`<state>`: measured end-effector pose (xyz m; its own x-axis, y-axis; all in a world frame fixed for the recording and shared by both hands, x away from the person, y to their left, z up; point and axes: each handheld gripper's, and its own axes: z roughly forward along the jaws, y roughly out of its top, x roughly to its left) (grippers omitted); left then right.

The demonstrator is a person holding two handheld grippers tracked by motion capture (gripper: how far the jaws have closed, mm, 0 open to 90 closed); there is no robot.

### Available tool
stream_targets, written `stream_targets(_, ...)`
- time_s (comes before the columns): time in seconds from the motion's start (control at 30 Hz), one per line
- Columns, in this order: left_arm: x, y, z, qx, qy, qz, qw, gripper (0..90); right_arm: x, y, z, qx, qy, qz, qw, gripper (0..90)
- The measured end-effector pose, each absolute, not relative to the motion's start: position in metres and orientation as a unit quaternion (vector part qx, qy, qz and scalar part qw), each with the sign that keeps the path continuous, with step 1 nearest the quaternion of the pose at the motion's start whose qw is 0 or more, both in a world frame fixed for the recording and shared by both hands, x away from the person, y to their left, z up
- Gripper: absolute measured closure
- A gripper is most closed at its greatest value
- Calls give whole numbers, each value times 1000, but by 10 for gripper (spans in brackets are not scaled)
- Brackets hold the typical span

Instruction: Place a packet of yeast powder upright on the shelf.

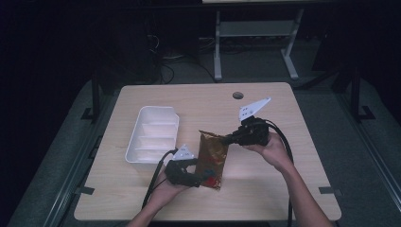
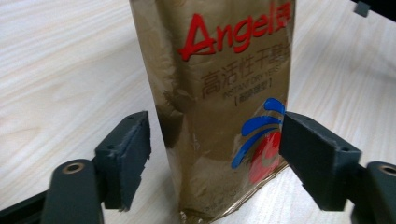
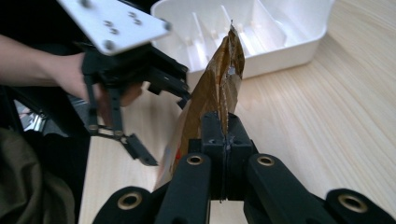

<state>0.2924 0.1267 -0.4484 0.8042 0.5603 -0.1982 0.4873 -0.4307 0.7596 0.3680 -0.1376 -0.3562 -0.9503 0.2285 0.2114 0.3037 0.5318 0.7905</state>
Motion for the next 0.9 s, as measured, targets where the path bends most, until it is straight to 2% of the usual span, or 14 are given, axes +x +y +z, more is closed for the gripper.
stream_targets(0.13,293,126,-449,845,308,29,435,309,363,-136,-353,-139,-875,-461,42,893)
stream_targets(0.27,292,126,-450,848,298,26,438,461,361,-134,-353,-135,-875,-462,45,888)
stream_targets(0.33,291,128,-450,848,297,28,439,508,361,-132,-354,-137,-874,-463,47,879)
stream_targets(0.47,290,133,-451,841,294,23,453,626,363,-131,-356,-146,-872,-464,56,802)
stream_targets(0.6,289,132,-450,843,287,23,454,673,365,-129,-364,-158,-872,-460,63,741)
stream_targets(0.77,288,131,-450,843,285,27,456,680,369,-130,-377,-178,-865,-460,88,634)
stream_targets(0.9,287,131,-449,844,285,29,454,679,366,-128,-386,-183,-860,-468,94,640)
